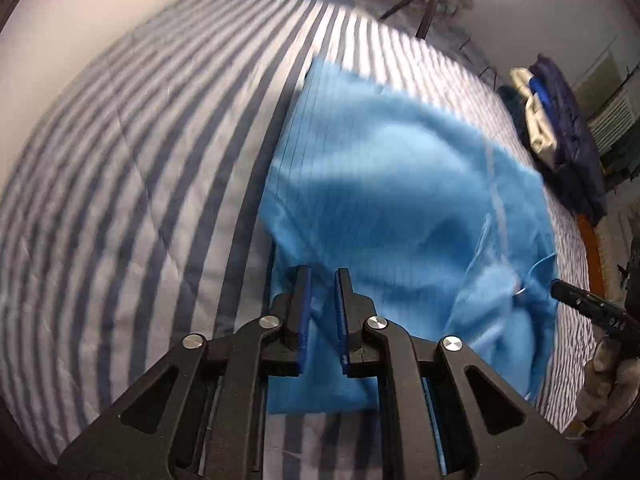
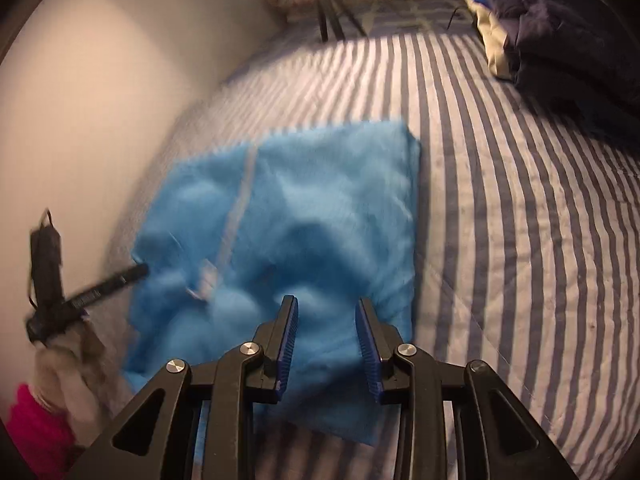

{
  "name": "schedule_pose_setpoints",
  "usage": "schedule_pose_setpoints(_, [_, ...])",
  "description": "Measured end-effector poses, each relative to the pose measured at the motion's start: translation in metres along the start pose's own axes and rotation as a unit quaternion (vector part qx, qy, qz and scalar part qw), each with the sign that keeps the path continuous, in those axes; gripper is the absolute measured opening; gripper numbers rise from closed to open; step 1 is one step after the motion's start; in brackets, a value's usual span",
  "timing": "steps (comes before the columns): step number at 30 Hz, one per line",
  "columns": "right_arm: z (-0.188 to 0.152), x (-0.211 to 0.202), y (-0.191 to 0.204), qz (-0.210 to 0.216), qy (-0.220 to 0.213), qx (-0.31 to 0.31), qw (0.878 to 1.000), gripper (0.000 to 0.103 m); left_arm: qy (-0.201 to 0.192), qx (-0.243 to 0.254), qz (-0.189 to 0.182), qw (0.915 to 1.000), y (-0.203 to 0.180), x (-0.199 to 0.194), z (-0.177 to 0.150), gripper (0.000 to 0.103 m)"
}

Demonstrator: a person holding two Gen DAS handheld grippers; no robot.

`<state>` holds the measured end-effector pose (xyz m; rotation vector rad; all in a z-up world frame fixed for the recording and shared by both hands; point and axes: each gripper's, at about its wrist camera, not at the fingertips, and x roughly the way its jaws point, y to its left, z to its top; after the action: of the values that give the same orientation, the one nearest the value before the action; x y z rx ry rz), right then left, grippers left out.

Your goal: Fold large clothes

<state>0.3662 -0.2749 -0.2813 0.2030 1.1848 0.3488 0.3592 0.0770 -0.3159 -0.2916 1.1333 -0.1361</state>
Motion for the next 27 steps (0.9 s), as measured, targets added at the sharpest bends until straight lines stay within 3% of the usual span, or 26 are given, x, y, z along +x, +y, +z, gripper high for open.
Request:
schedule_pose_setpoints(5, [-0.016, 0.004, -0.004, 0.009, 0.04, -0.023, 0.999, 0.03, 0.022, 0.034, -0.014, 0.9991, 0.003, -0.021, 0.004, 0.01])
schedule_pose_setpoints(9, [-0.013, -0.023, -0.014, 0.016, 0.002, -0.015, 1.0, 0.033, -0.026, 0.017, -0.042, 0.9986, 0.011, -0.053, 0.024, 0.01])
schedule_pose_setpoints(11, [-0.009, -0.034, -0.021, 0.018, -0.031, -0.004, 0.999, 0.036, -0.044, 0.013, -0.039, 0.9982, 0.01, -0.055, 0.037, 0.01])
schedule_pose_setpoints(16, [0.001, -0.023, -0.026, 0.01, -0.05, 0.01, 0.999, 0.036, -0.02, 0.021, -0.025, 0.9993, 0.003, -0.02, 0.046, 0.01])
schedule_pose_setpoints(19, [0.004, -0.008, -0.016, -0.009, -0.037, -0.014, 0.999, 0.036, 0.014, 0.059, 0.007, 0.9982, -0.004, 0.007, 0.034, 0.01])
schedule_pose_setpoints(23, [-0.002, 0.011, -0.019, -0.046, 0.008, -0.043, 0.998, 0.036, 0.009, 0.086, 0.01, 0.9962, -0.006, 0.005, 0.024, 0.01])
schedule_pose_setpoints(27, [-0.001, 0.004, -0.029, -0.015, 0.025, -0.029, 0.999, 0.036, 0.005, 0.045, -0.025, 0.9987, 0.009, -0.012, 0.031, 0.011])
